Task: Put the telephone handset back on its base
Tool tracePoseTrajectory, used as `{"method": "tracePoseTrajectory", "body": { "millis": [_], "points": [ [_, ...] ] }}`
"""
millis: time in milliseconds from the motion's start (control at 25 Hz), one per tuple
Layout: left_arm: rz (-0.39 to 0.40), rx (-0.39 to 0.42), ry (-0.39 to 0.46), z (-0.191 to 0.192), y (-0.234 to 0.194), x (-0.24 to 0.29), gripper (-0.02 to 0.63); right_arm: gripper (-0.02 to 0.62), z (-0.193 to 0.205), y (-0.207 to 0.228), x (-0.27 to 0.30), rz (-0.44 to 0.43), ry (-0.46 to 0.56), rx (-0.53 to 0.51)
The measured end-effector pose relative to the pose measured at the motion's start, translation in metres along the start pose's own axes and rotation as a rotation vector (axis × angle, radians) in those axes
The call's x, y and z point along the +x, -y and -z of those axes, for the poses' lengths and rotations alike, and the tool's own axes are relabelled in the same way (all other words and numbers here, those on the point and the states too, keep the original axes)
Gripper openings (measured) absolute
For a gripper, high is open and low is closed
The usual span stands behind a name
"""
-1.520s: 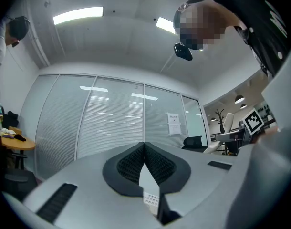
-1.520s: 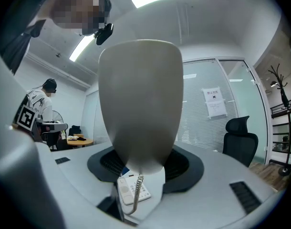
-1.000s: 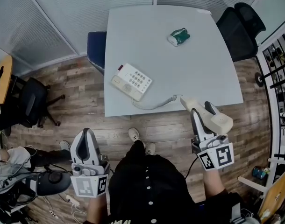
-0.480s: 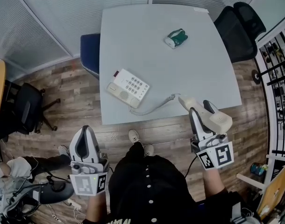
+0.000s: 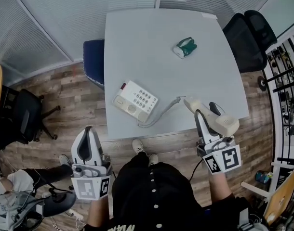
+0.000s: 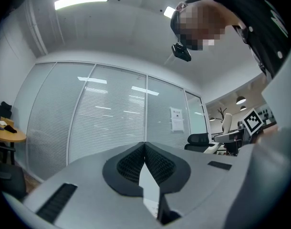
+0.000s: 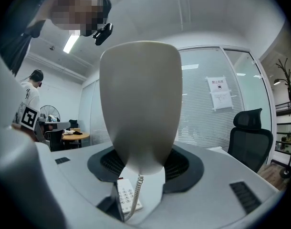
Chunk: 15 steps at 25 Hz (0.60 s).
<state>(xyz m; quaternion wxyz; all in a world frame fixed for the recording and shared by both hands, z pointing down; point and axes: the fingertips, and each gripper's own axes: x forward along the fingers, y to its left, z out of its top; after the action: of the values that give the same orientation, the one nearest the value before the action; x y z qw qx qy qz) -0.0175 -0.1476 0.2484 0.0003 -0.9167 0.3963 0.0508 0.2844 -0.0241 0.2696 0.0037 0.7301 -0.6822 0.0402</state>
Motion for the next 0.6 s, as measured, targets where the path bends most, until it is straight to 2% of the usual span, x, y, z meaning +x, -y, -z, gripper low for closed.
{"method": "tracePoseTrajectory", "body": {
  "millis": [160, 400, 600],
  "points": [
    [-0.017, -0.008, 0.001, 0.003, -0.023, 0.012, 0.015, 0.227, -0.002, -0.008, 0.030, -0.023, -0.017, -0.023],
    [-0.026, -0.007, -0.015, 0.007, -0.046, 0.021, 0.015, 0.227, 0.011, -0.026, 0.065, -0.078, -0.096, -0.046],
    [-0.072, -0.015, -0.042, 0.015, -0.062, 0.014, 0.015, 0.227, 0.029, -0.043, 0.084, -0.156, -0.180, -0.102]
  ]
}}
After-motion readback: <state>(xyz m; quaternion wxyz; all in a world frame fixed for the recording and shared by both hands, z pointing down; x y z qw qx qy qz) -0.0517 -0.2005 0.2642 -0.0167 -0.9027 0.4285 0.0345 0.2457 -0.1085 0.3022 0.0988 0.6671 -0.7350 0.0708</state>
